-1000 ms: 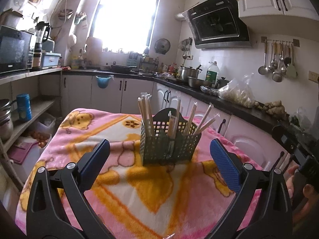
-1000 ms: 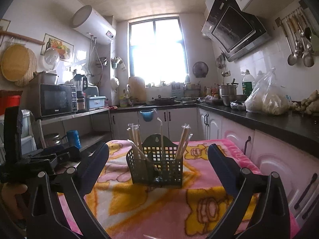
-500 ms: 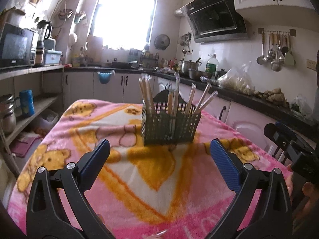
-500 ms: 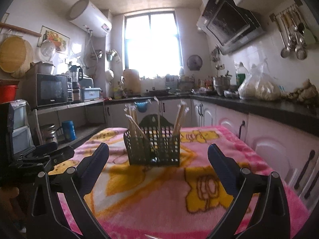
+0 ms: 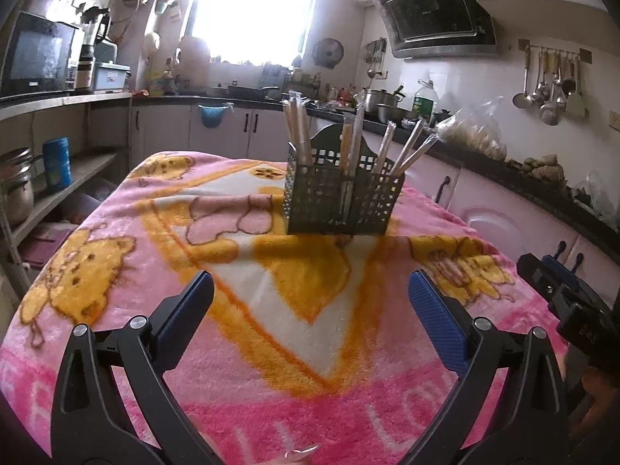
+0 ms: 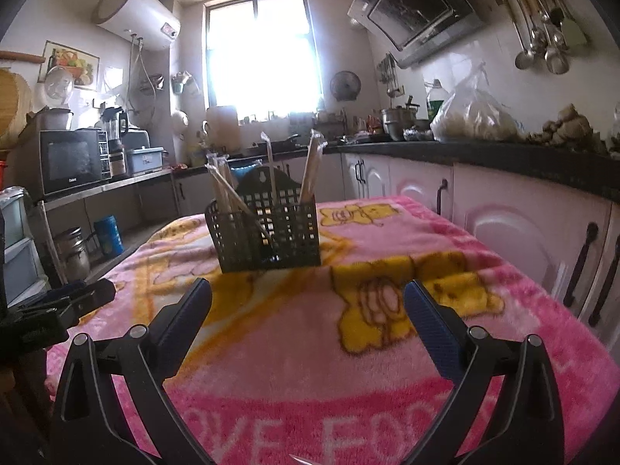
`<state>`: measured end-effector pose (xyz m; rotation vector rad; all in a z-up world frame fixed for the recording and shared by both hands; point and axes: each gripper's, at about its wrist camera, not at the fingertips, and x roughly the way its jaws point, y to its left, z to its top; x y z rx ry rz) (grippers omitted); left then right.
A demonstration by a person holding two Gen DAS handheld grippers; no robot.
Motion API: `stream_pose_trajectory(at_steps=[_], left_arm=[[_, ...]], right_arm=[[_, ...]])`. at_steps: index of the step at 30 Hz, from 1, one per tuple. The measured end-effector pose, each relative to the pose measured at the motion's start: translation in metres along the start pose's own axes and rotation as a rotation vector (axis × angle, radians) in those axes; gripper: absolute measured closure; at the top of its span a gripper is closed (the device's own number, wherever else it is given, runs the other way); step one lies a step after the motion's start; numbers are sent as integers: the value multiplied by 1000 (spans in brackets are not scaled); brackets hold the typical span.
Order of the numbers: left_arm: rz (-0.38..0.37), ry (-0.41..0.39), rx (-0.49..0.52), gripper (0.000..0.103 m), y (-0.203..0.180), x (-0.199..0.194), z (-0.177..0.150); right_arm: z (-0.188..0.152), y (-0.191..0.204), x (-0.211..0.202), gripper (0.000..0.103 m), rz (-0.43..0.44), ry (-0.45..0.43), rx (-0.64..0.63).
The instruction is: Organize utensils
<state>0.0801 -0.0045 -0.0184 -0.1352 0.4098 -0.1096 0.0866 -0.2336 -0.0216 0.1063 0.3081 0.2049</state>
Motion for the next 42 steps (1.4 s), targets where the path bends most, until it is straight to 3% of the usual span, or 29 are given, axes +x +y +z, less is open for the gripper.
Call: stream_pose_trajectory(at_steps=[42], left_arm=[[4,5,-5,11,0,1,-4]], right_arm=[[-5,3,-3,6,12,0,-22]])
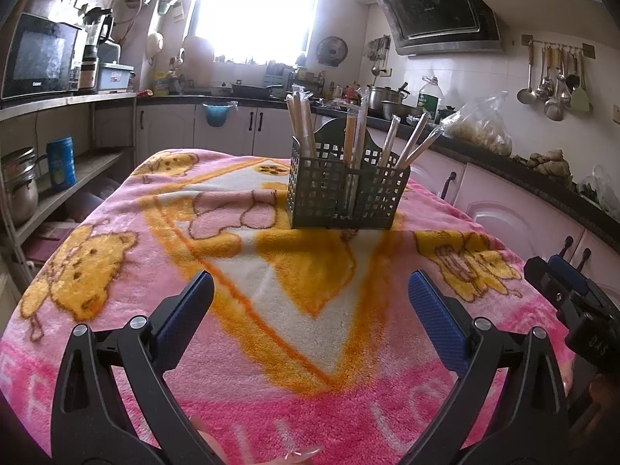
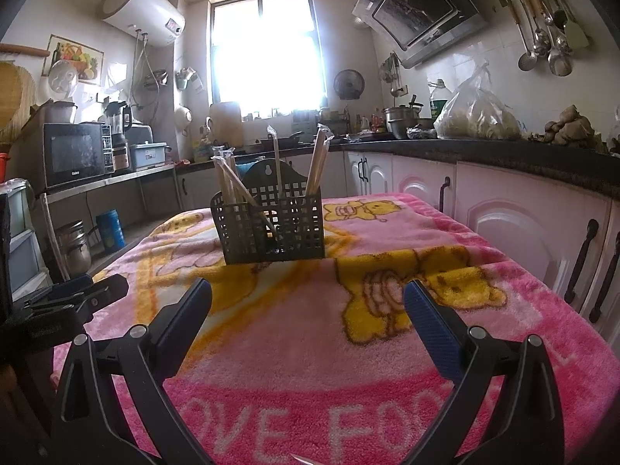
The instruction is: Organize utensils
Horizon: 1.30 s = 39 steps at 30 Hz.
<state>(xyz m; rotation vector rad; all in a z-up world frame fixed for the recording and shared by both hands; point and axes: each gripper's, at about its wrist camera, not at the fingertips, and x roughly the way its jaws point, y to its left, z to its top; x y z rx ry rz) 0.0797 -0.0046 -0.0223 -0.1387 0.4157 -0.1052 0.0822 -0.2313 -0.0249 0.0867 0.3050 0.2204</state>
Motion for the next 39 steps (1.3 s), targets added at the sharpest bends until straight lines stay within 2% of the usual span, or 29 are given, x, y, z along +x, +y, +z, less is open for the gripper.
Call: stream_pose_trajectory(at_steps=[39], left_arm=[[1,-2,-2,11,0,0,0]], right_arm=[[-1,6,-1,6,11,1,-3]])
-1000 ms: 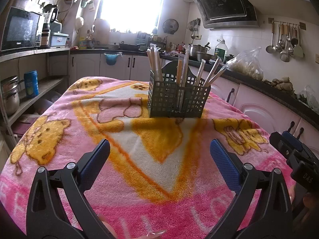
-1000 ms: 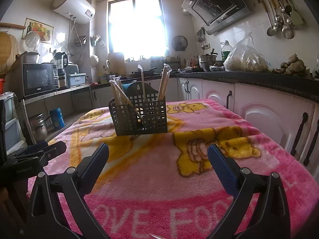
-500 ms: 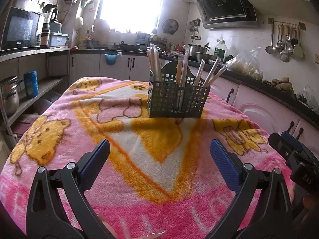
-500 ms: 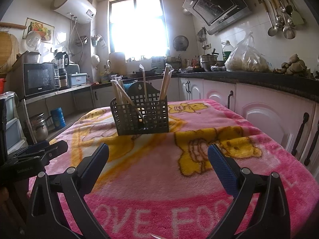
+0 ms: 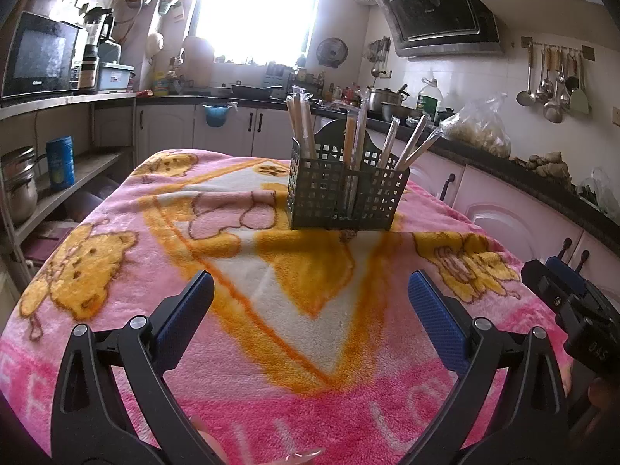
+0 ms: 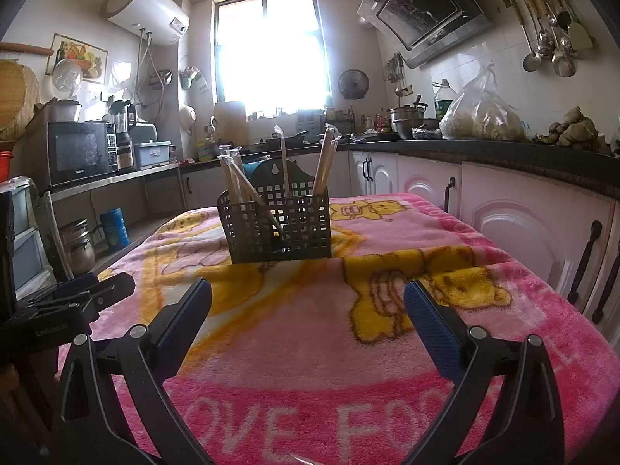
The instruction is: Organize utensils
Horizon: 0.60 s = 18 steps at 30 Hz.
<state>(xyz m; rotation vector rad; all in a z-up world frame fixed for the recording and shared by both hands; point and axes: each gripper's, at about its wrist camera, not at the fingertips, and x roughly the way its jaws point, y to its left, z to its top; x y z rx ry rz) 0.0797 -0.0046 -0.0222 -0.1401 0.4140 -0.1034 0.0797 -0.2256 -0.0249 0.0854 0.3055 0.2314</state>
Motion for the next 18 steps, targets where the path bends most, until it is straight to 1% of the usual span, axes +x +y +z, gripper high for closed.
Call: stream_pose_trajectory(at_steps=[13,16,18], left_arm=[[0,4,-7,11,1,-1,0],[1,20,-17,11,4,1,0],[22,34,-20,11,4,2,-1]], right_arm=[[1,3,0,6,1,6,-13],[3,2,-1,6,-3,8,-14],[5,-2,-1,6,-7,11,-5]])
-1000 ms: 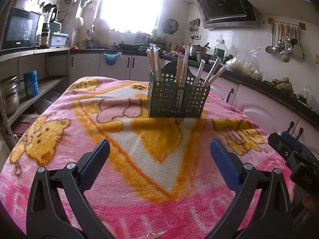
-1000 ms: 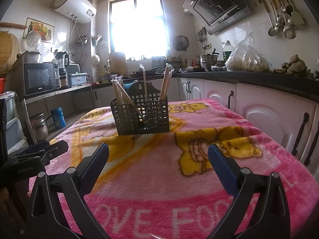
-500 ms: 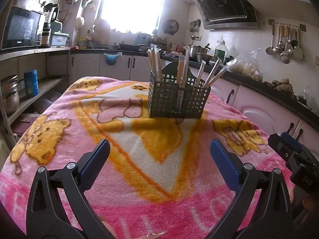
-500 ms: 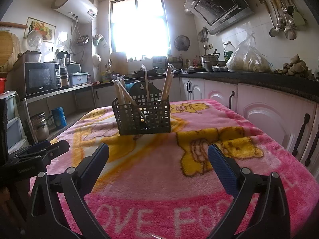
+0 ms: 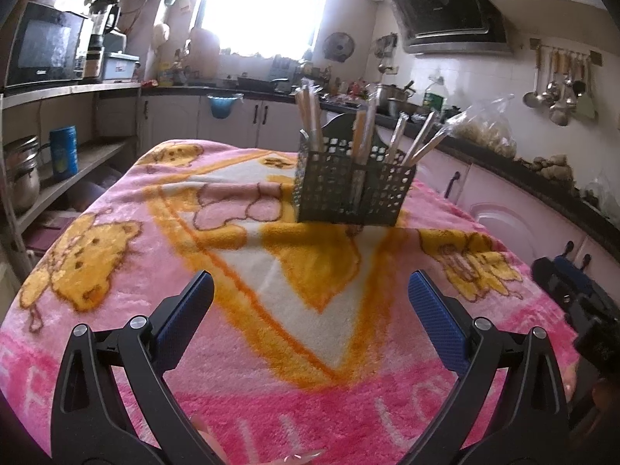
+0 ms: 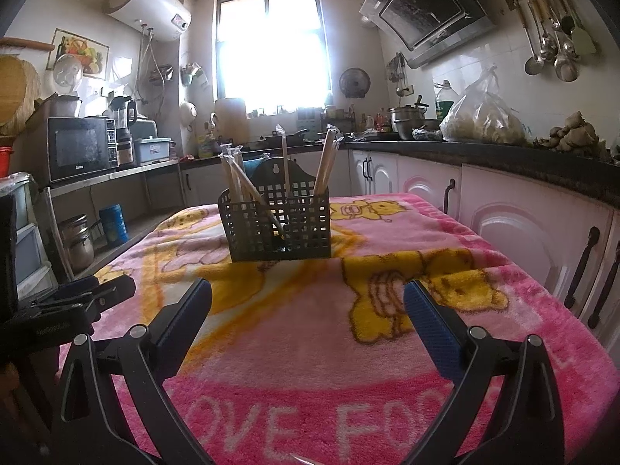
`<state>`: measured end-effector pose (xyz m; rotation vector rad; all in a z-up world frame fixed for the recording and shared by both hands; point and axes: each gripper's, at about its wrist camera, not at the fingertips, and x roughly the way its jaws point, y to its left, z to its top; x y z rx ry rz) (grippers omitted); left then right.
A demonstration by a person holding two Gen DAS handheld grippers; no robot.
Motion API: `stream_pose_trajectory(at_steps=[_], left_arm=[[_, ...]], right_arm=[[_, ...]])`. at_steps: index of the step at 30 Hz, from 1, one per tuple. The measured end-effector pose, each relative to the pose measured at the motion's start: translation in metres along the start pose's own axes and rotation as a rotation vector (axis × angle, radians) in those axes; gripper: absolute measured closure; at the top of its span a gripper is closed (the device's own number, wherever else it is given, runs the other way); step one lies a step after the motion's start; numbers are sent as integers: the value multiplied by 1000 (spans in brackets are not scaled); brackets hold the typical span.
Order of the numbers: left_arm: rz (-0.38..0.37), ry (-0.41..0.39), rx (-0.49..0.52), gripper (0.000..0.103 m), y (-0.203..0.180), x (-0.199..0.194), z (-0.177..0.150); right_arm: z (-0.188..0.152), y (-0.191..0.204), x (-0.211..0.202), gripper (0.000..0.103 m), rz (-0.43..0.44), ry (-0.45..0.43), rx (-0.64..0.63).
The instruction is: Organize utensils
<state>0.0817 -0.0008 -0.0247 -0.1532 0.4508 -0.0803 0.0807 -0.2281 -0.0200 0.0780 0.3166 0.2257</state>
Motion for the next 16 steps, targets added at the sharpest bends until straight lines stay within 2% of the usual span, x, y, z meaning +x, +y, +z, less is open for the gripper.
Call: stream_pose_trajectory(at_steps=[5,8,10,11,13,14,16], left_arm=[[10,88,-29,11,4,9,0],[17,106,-54,11,18,12,9],[72,144,-65,11,37,23,23],[137,174,-60,11,53,35,34],[217,192,-42,11,79,52,50],[265,227,-17,11,97,70,61],[312,294,-5,11,123,100,73]], right_arm=[[4,-12,3,6,-33,28,45],[8,-32,11,6,-103,61,85],[13,-52,26,6,-210,124,74],[15,-69,38,6,-276,175,86],[16,-105,61,6,-363,284,132],[16,-126,74,6,-419,340,155],[17,-158,92,6,-508,388,172]])
